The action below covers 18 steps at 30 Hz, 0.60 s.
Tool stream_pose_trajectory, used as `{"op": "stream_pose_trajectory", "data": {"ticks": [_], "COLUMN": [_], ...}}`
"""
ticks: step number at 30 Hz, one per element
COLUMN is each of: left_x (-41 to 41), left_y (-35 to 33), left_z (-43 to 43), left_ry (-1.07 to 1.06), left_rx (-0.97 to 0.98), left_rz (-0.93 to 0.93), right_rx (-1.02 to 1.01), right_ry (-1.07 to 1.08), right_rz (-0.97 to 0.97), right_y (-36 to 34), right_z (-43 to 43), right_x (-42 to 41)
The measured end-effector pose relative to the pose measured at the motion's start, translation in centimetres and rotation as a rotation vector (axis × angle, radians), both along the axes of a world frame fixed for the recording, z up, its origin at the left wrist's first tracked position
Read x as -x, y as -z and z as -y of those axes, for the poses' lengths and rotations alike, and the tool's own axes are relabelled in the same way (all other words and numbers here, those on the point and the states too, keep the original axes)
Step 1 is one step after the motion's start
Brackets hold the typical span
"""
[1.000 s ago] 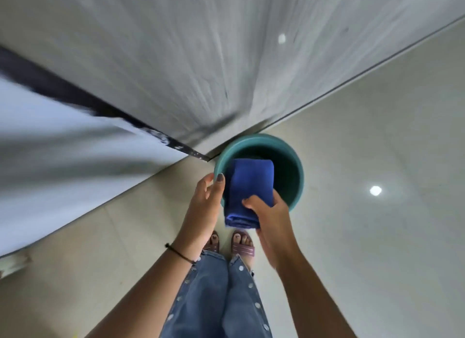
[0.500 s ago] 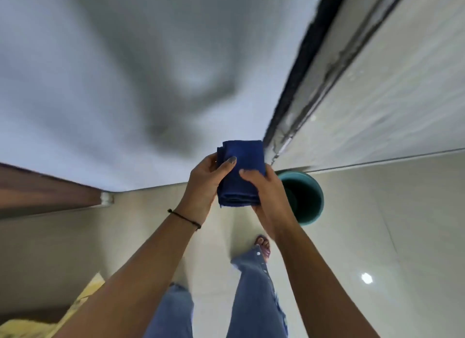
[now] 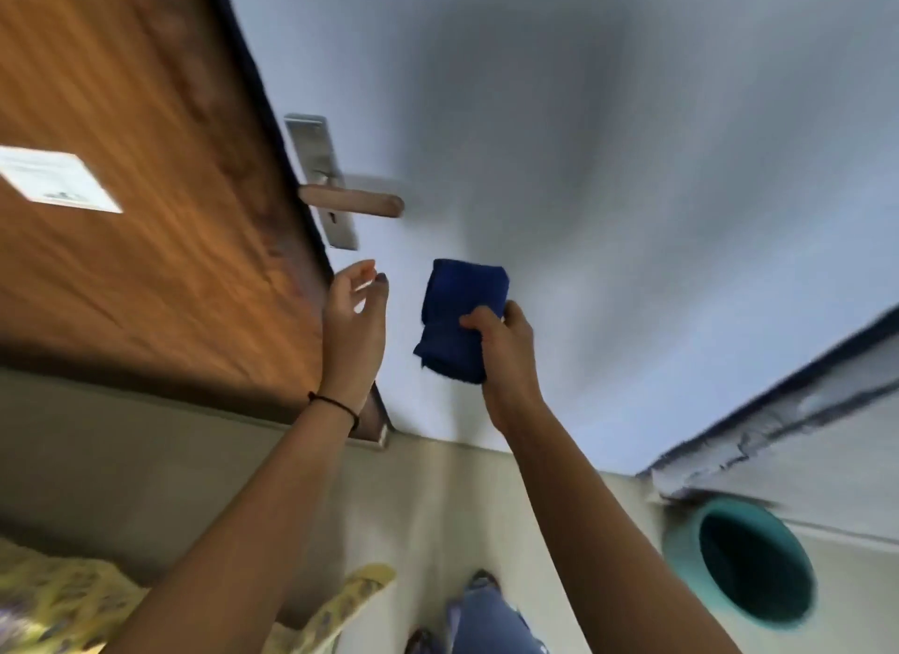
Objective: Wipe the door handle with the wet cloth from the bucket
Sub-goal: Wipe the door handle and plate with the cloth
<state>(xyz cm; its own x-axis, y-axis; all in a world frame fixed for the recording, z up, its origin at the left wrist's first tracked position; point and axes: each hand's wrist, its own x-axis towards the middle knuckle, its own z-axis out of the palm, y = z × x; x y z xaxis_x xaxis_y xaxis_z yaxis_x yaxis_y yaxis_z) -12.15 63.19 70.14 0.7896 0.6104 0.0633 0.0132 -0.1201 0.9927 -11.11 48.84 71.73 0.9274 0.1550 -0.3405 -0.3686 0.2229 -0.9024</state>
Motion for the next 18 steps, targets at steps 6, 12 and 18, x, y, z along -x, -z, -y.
{"op": "stream_pose_trajectory", "data": {"ticks": [6, 12, 18], "left_x": [-2.9, -5.9, -9.8], "left_y": [-3.6, -4.9, -2.4], "left_z": [-6.8, -14.0, -18.9], "left_ry": [-0.137, -0.231, -0.252], "left_rx": [-0.3, -0.661, -0.996], "left_rz": [0.143, 0.207, 0.104], "right_rx": [0.131, 0.422, 0.925], "right_ry": [0.154, 0.18, -0.044], "right_rz": [0.377, 0.812, 0.888], "right_y": [-4.2, -5.1, -1.1], "right_z": [-5.6, -12.0, -19.0], "right_x": [-4.6, -8.2, -9.7]}}
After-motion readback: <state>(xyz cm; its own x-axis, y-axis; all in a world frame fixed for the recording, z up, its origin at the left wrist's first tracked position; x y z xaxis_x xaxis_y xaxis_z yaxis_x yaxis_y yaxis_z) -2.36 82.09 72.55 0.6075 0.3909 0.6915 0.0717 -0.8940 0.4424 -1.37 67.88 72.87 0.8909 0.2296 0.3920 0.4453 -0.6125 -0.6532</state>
